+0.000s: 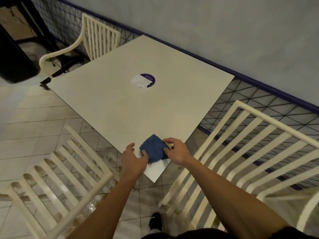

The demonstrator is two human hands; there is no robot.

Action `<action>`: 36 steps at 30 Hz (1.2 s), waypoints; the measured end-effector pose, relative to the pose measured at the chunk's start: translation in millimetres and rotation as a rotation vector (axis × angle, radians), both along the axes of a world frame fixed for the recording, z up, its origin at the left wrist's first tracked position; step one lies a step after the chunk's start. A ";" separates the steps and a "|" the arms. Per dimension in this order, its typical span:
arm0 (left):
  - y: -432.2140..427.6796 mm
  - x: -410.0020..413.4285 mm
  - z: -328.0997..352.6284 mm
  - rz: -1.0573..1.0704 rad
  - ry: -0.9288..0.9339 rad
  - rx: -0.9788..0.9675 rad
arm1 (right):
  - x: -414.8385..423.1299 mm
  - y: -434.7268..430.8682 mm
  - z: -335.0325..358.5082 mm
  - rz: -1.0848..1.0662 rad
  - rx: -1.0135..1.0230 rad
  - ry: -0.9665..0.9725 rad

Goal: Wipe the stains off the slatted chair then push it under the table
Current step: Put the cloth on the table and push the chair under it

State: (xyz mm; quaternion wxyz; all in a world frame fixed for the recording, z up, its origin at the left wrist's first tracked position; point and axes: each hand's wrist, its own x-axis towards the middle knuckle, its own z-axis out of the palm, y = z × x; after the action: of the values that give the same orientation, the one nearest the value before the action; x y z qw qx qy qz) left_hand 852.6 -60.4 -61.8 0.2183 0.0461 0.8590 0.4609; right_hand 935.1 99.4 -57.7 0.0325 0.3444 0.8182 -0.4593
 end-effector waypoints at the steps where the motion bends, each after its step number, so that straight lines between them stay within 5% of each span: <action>1: 0.8 1.9 3.3 -0.010 0.071 -0.004 | 3.9 -0.2 -0.2 -0.024 -0.005 -0.004; 4: 7.5 11.3 19.2 -0.041 0.244 0.066 | 23.0 -1.4 -1.3 -0.114 -0.040 -0.002; 10: 29.3 64.0 46.5 -0.292 0.195 0.259 | 109.6 -4.4 -3.9 -0.293 -0.008 0.021; 15: 27.6 119.7 33.3 -0.518 -0.008 0.169 | 216.0 -16.2 -8.8 -0.443 -0.070 0.003; 23: 6.5 192.1 -14.2 -0.549 -0.119 -0.022 | 355.3 -47.9 -30.1 -0.589 -0.083 -0.114; 36: 6.7 175.1 -105.1 -0.552 -0.166 -0.306 | 449.4 -35.7 -95.0 -1.020 -0.008 -0.288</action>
State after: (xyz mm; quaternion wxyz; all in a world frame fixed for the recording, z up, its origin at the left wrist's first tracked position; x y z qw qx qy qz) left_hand 1027.7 -53.7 -166.8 0.4086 0.2059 0.8527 0.2520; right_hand 1384.5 63.7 -152.7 -0.0817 0.7583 0.5321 -0.3677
